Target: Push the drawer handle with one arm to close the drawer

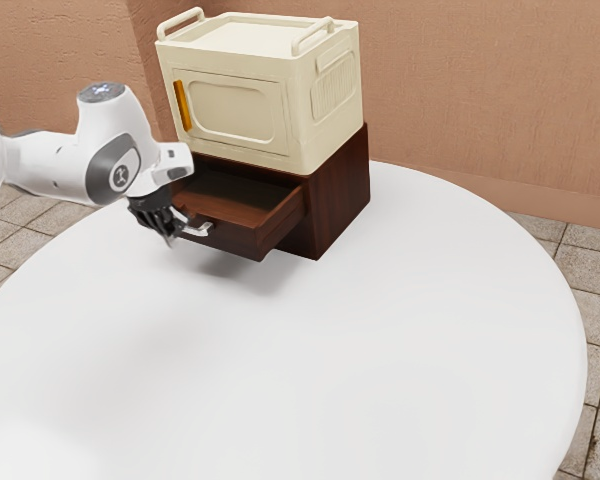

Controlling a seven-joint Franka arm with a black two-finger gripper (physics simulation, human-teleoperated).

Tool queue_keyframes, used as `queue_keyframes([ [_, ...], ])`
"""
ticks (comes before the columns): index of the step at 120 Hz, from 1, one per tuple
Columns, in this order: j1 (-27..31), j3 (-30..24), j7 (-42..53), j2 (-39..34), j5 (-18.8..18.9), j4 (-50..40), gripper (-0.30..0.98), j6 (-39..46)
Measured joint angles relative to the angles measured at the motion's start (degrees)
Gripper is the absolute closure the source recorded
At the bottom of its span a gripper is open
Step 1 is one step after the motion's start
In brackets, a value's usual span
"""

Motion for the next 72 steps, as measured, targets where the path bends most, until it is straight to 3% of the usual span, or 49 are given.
queue_keyframes([
  [31, 1.6, -0.1, 3.0, 5.4, -3.3, 4.6, 0.79, 0.1],
  [72, 2.0, -0.1, 6.9, 10.4, -4.5, 11.7, 0.79, 0.5],
])
